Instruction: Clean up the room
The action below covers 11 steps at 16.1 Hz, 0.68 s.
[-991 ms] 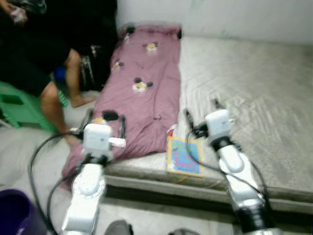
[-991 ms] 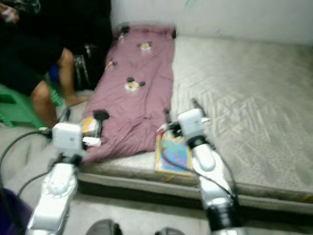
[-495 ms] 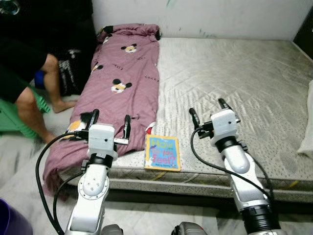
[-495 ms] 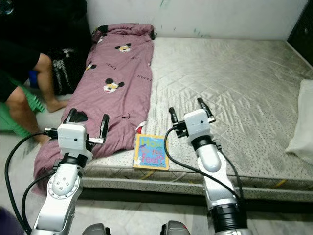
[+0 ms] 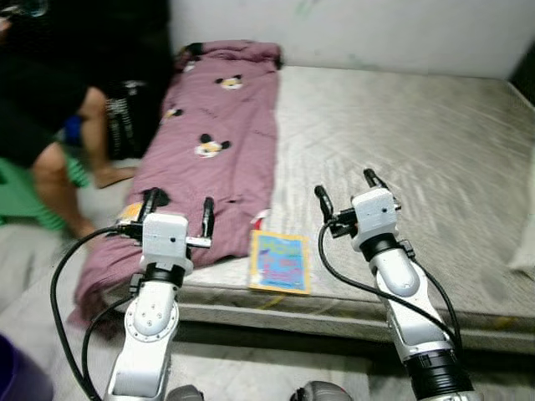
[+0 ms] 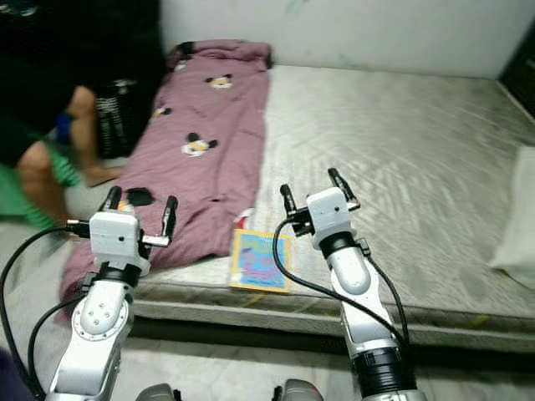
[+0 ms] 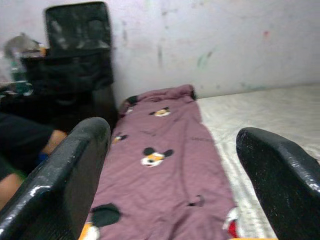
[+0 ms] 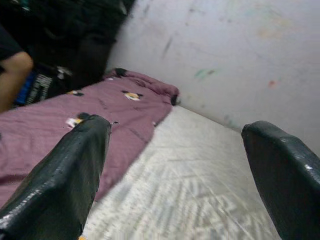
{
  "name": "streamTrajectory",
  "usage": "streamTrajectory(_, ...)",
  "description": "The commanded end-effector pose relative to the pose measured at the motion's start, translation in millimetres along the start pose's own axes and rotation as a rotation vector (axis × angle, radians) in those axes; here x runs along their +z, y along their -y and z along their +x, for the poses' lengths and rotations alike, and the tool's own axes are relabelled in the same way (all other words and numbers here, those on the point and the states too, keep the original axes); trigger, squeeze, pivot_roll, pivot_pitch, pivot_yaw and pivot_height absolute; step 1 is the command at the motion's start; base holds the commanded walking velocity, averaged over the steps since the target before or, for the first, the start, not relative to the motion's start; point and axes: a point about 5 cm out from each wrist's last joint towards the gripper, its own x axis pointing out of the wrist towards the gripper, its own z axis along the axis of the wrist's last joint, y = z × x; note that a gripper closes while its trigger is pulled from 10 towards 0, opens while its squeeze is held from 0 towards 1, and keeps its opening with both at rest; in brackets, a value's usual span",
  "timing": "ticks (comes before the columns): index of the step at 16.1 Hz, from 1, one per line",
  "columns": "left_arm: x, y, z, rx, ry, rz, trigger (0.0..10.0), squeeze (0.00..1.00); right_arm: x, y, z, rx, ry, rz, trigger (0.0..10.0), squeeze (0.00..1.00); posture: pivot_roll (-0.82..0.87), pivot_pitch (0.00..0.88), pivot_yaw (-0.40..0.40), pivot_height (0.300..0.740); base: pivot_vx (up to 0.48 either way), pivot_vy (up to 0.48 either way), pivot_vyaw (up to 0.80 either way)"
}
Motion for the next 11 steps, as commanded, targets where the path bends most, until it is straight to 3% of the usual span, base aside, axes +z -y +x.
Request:
streamTrajectory(1,1.1,-1.3,-0.1,0.003,0.001,0.005,10.0,0.0,1.4,-1.1,1.9,0.007,0.003,0.007,10.0,0.0,-0.05,0.017,-0.014,0.74,0.0,-0.289,0.0)
streamTrajectory(11,1.2,-0.8,1.8,-0.004,0.004,0.004,10.0,0.0,0.2,-0.4,2.9,0.002,-0.004,0.013,10.0,0.0,-0.05,0.015,-0.014,0.74,0.0,-0.285,0.0)
